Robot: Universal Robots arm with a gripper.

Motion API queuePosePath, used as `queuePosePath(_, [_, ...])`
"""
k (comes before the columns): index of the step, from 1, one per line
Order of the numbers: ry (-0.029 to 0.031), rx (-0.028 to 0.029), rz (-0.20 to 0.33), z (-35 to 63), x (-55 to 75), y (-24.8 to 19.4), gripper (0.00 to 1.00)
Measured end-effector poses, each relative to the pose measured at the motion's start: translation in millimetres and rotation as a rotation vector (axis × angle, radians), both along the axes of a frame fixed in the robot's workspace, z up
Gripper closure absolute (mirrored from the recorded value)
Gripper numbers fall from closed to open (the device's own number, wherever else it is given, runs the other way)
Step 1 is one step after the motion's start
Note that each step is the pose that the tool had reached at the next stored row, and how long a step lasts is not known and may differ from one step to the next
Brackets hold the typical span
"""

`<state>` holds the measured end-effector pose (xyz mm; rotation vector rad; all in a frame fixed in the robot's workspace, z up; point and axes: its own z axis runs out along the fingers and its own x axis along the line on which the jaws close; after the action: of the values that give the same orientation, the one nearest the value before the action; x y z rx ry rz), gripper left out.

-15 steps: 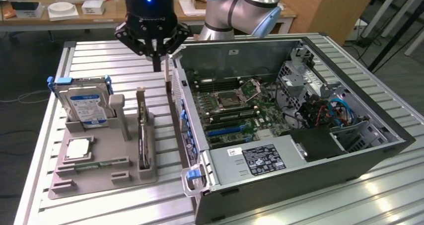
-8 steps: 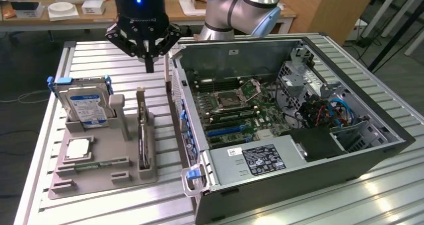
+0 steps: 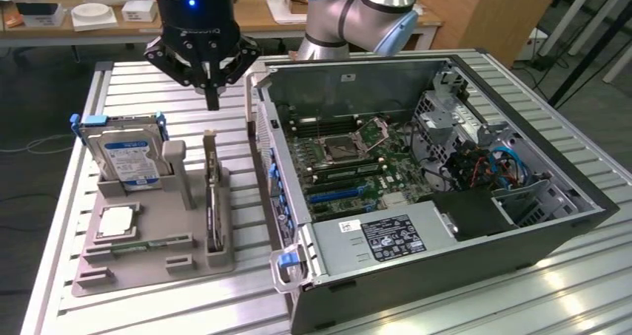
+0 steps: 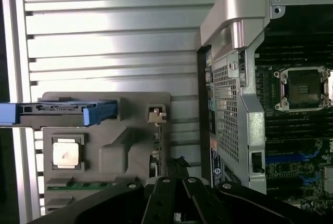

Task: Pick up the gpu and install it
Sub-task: 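Reach for the gpu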

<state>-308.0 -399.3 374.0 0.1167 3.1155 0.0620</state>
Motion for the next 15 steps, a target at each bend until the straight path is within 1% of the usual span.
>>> queuePosePath(9, [0.0001,-0.0003,0.000,-0.6,-15.4,-1.2,0.89])
queuePosePath(15, [0.0000,-0.0003,0.000,-0.6,-15.5,-1.2,0.89])
